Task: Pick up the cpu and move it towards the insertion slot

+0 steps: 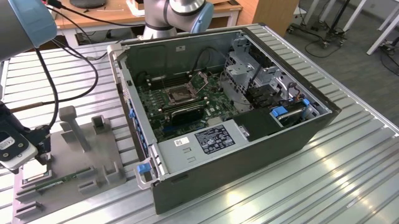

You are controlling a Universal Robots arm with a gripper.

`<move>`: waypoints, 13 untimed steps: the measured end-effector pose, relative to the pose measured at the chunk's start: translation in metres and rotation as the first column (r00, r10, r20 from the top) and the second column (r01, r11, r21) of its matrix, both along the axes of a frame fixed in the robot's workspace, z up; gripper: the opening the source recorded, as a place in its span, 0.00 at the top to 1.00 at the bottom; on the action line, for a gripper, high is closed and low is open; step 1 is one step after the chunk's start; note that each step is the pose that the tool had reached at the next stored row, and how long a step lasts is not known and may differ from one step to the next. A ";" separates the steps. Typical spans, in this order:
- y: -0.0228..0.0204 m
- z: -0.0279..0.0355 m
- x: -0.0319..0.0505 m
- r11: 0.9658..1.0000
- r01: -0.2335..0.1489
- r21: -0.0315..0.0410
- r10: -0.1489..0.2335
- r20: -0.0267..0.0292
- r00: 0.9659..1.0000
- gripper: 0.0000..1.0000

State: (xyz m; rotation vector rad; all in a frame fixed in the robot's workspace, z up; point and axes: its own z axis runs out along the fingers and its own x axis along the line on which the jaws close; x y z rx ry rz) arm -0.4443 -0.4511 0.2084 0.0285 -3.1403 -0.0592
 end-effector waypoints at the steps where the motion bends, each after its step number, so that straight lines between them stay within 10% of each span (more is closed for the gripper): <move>1: 0.0000 0.0000 0.0000 1.000 0.000 0.000 0.000 0.000 1.000 0.47; 13: 0.0003 -0.0002 0.0000 1.000 0.000 0.000 0.000 0.000 1.000 0.41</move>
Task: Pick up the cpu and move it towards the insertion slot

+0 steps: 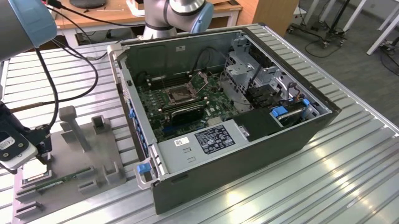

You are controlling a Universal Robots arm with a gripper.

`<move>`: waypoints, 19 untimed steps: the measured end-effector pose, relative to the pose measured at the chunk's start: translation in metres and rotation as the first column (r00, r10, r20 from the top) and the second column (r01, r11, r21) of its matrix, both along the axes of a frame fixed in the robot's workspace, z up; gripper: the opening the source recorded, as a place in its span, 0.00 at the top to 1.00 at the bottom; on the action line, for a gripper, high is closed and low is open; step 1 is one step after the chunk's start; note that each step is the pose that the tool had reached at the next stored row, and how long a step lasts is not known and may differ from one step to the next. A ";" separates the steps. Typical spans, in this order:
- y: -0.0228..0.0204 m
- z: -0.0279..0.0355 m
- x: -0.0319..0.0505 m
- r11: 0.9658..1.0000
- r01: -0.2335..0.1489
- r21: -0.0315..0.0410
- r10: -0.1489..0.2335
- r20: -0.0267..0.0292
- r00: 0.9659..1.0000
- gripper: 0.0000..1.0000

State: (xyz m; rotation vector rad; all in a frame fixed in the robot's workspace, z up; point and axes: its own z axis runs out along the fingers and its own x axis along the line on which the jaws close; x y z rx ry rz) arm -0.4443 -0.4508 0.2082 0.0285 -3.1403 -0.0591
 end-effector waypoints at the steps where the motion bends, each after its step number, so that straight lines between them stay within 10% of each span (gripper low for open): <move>1: 0.0000 0.0000 0.0000 1.000 0.000 0.000 0.000 0.000 1.000 0.41; 19: 0.0001 -0.0108 0.0000 1.000 0.000 0.000 0.000 0.000 1.000 0.41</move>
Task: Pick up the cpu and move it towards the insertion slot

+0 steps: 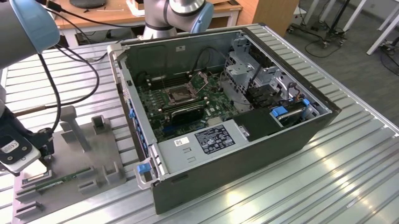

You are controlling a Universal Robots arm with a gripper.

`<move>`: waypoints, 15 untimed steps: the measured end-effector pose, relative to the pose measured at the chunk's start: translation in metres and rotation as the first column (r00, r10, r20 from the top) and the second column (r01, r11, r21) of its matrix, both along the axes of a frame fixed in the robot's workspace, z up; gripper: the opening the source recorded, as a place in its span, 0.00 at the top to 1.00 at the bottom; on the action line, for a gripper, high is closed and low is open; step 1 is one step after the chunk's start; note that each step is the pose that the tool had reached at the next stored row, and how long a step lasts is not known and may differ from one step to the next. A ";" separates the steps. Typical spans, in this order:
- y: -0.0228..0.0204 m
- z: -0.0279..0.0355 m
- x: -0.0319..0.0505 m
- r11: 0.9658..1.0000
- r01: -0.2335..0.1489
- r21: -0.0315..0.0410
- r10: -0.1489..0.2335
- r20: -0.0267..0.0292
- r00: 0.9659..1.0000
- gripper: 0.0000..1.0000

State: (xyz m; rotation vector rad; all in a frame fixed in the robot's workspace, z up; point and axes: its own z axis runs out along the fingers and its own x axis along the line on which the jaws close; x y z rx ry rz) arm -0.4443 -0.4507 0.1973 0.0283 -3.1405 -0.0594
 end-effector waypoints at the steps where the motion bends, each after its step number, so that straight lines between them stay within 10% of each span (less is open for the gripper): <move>1: 0.0000 -0.0006 0.0000 1.000 0.000 0.000 0.000 0.000 1.000 0.41; 15: 0.0000 -0.0059 0.0000 1.000 0.000 0.000 0.000 0.000 1.000 0.41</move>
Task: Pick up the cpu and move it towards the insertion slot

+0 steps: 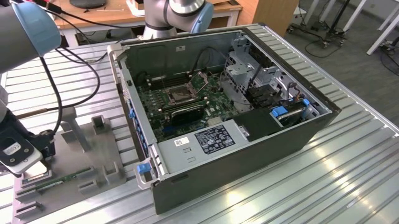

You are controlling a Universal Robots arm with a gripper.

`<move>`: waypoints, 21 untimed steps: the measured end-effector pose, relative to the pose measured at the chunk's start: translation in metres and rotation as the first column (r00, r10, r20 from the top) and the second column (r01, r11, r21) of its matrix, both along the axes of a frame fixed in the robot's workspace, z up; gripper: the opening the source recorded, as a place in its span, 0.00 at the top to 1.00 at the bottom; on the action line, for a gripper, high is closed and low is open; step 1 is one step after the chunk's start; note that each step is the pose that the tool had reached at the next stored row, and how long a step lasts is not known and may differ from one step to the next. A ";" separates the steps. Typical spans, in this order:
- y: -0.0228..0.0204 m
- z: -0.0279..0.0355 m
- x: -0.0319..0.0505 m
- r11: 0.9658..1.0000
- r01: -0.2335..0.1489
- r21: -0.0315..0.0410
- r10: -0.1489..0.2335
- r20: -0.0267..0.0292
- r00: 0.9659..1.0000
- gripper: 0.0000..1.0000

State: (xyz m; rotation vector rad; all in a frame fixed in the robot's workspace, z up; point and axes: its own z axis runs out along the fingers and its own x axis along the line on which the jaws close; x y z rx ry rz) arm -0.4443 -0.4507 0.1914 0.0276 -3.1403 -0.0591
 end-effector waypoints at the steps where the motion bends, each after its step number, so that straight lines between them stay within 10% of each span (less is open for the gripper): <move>1: 0.0000 -0.0002 0.0000 1.000 0.000 0.000 0.000 0.000 1.000 0.41; 21: 0.0000 -0.0076 0.0000 1.000 0.000 0.001 0.000 0.000 1.000 0.41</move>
